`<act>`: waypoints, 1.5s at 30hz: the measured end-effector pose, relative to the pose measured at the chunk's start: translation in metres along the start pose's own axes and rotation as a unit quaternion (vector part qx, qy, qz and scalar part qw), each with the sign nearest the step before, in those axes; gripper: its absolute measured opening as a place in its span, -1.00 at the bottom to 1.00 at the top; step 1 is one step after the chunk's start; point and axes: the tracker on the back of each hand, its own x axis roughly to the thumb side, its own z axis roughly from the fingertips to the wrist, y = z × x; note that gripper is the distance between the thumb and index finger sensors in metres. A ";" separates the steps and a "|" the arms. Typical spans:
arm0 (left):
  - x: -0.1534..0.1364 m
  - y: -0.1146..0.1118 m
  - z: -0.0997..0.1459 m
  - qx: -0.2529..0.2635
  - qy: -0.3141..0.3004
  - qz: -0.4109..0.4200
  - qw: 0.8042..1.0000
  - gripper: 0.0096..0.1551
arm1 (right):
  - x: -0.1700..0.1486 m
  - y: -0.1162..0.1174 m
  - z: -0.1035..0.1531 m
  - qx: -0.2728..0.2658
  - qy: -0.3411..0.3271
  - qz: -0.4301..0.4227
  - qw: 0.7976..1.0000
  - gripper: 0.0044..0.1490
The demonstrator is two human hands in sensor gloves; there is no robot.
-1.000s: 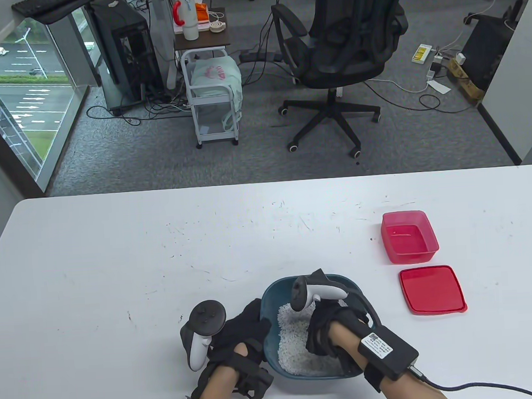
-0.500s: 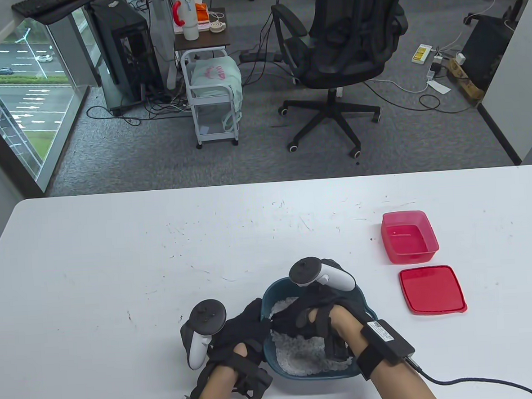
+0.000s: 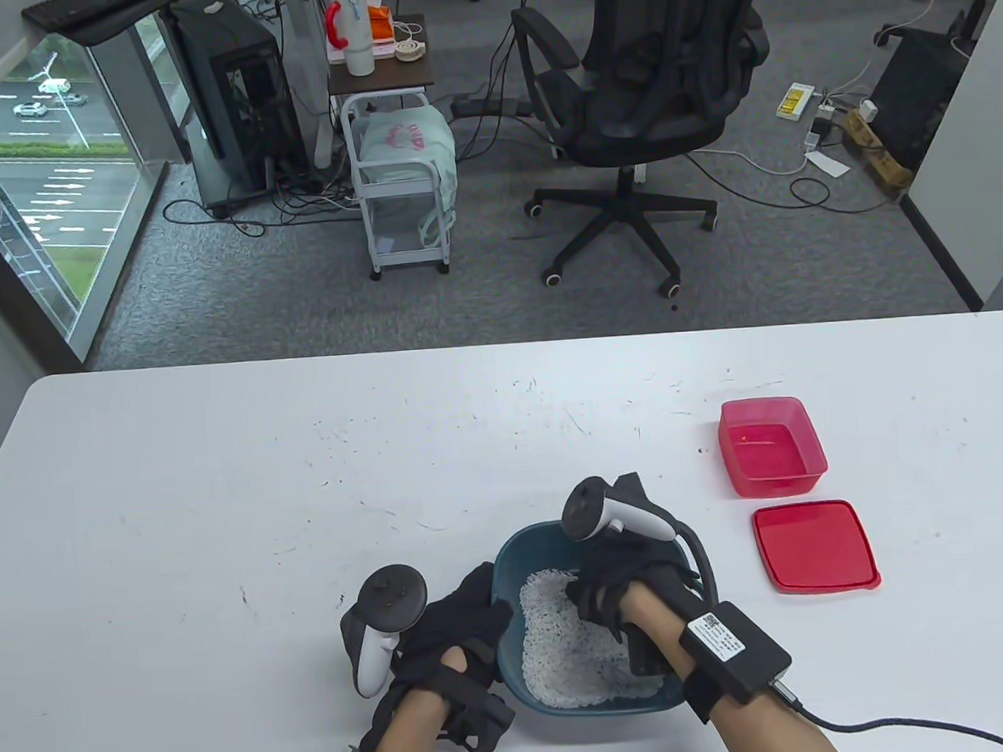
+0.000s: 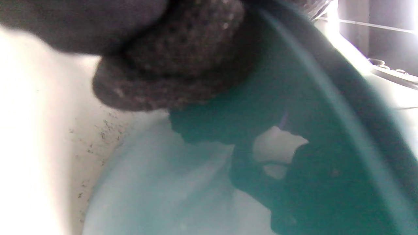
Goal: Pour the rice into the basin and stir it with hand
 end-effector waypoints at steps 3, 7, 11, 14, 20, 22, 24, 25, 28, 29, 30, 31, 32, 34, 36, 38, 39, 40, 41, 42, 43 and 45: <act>0.000 0.000 0.000 0.001 0.001 0.001 1.000 -0.23 | 0.003 0.008 0.005 0.013 0.006 0.026 1.000 -0.11; 0.000 0.000 0.000 0.000 0.002 0.001 1.000 -0.22 | 0.007 0.019 0.010 0.037 -0.007 0.047 0.998 -0.10; 0.000 0.000 0.000 0.001 0.002 0.000 1.000 -0.23 | 0.009 0.028 0.015 0.080 -0.044 0.020 0.996 -0.10; 0.000 0.000 0.000 0.001 0.002 0.000 1.000 -0.22 | 0.013 0.034 0.017 0.111 -0.091 -0.009 0.990 -0.10; 0.000 0.000 0.001 0.000 0.002 -0.001 1.000 -0.22 | 0.031 0.039 0.011 0.169 -0.215 -0.090 0.958 -0.10; 0.000 0.000 0.000 -0.002 0.001 0.000 1.000 -0.22 | 0.036 0.038 0.006 0.184 -0.239 -0.127 0.945 -0.10; 0.000 0.000 0.000 -0.004 0.000 0.001 1.000 -0.22 | 0.038 0.034 0.000 0.179 -0.251 -0.158 0.938 -0.10; 0.000 0.000 0.001 -0.004 0.000 0.001 1.000 -0.22 | 0.038 0.030 -0.003 0.172 -0.252 -0.172 0.937 -0.09; 0.000 0.000 0.000 -0.004 0.000 0.001 1.000 -0.22 | 0.034 0.019 -0.012 0.138 -0.242 -0.206 0.938 -0.07; 0.000 0.000 0.000 -0.007 -0.001 0.005 1.000 -0.22 | 0.031 0.016 -0.015 0.136 -0.233 -0.210 0.940 -0.08; 0.000 0.000 0.000 -0.007 -0.001 0.005 1.000 -0.22 | 0.029 0.014 -0.017 0.124 -0.229 -0.221 0.940 -0.07; 0.000 0.000 0.000 -0.008 -0.003 0.003 1.000 -0.22 | 0.026 0.011 -0.019 0.111 -0.223 -0.234 0.940 -0.08; 0.001 0.000 0.001 -0.007 -0.004 0.002 1.000 -0.21 | 0.022 0.008 -0.021 0.099 -0.215 -0.249 0.939 -0.09; 0.000 0.000 0.000 -0.007 -0.003 0.002 1.000 -0.21 | 0.011 0.001 -0.022 0.063 -0.187 -0.270 0.943 -0.09; 0.000 0.000 0.001 -0.008 -0.003 0.004 1.000 -0.21 | 0.002 -0.003 -0.020 0.039 -0.162 -0.272 0.948 -0.10; 0.001 0.000 0.001 -0.008 -0.002 0.004 1.000 -0.21 | -0.006 -0.005 -0.018 0.023 -0.140 -0.274 0.951 -0.11; 0.001 0.000 0.001 -0.007 -0.002 0.003 1.000 -0.21 | -0.009 -0.005 -0.017 0.021 -0.127 -0.273 0.953 -0.11; 0.001 0.000 0.001 -0.007 -0.002 0.003 1.000 -0.21 | -0.013 -0.005 -0.015 0.015 -0.111 -0.266 0.957 -0.10; 0.000 0.000 0.001 -0.007 -0.002 0.004 1.000 -0.21 | -0.015 -0.005 -0.014 0.016 -0.104 -0.260 0.960 -0.09; 0.000 0.000 0.001 -0.007 -0.002 0.004 1.000 -0.21 | -0.017 -0.005 -0.013 0.020 -0.107 -0.260 0.959 -0.09; 0.000 0.000 0.001 -0.008 -0.002 0.005 1.000 -0.21 | -0.018 -0.005 -0.012 0.021 -0.117 -0.266 0.957 -0.09; 0.000 0.000 0.001 -0.010 -0.003 0.006 1.000 -0.20 | -0.020 -0.007 -0.004 0.009 -0.167 -0.282 0.945 -0.10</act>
